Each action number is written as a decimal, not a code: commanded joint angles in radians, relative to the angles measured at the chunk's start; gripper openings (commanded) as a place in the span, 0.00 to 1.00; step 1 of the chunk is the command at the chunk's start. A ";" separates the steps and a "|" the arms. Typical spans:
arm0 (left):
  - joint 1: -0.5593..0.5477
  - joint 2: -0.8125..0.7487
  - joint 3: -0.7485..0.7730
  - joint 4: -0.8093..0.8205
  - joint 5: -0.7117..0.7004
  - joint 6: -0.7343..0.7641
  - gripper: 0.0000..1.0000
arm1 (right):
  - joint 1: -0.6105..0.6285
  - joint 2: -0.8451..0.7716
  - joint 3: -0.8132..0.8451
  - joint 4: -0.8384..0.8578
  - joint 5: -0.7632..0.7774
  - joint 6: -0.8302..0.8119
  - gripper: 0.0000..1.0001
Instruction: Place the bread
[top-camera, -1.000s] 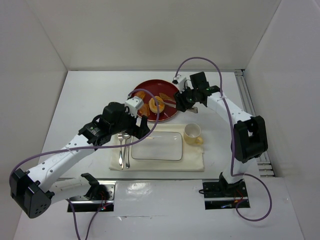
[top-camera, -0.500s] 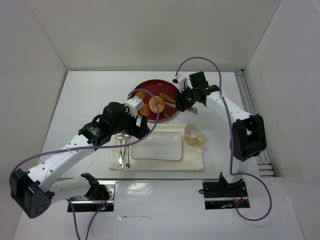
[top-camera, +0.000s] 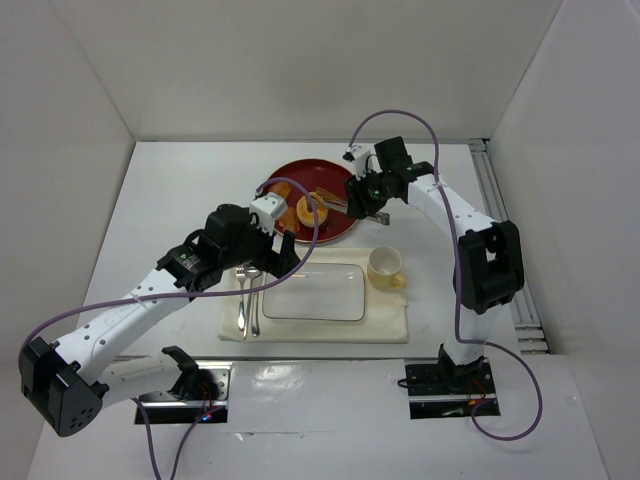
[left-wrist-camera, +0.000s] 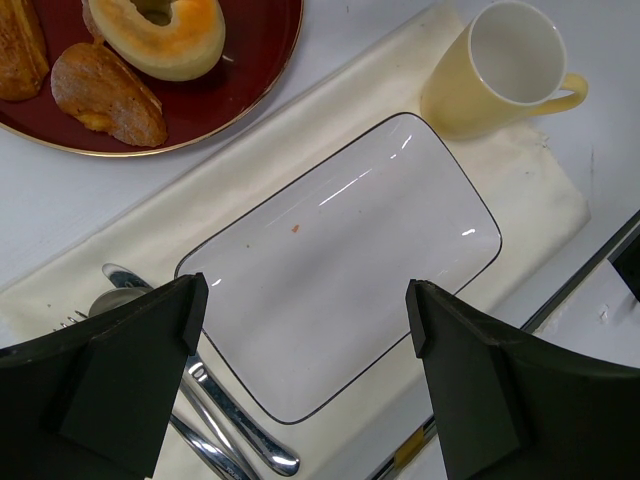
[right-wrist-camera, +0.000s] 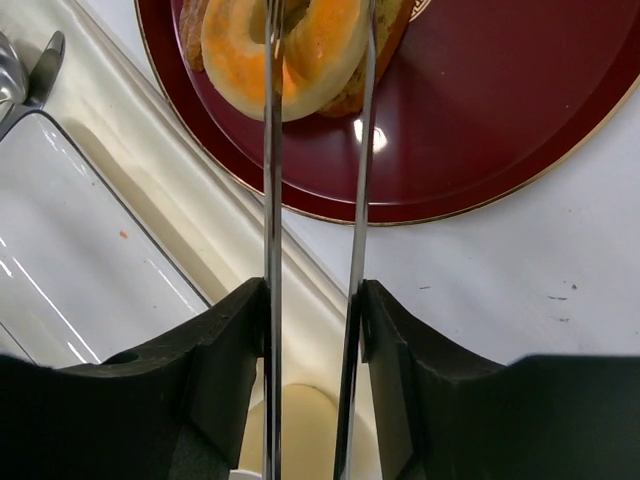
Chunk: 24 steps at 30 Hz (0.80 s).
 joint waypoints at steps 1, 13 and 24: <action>-0.005 -0.019 -0.006 0.046 0.013 0.007 1.00 | 0.001 -0.002 0.048 -0.033 -0.021 0.031 0.48; -0.005 -0.019 -0.015 0.046 0.013 0.007 1.00 | -0.040 -0.065 0.025 -0.050 -0.127 0.061 0.00; -0.005 -0.029 -0.015 0.046 -0.006 0.017 1.00 | -0.071 -0.221 -0.018 -0.074 -0.227 0.031 0.00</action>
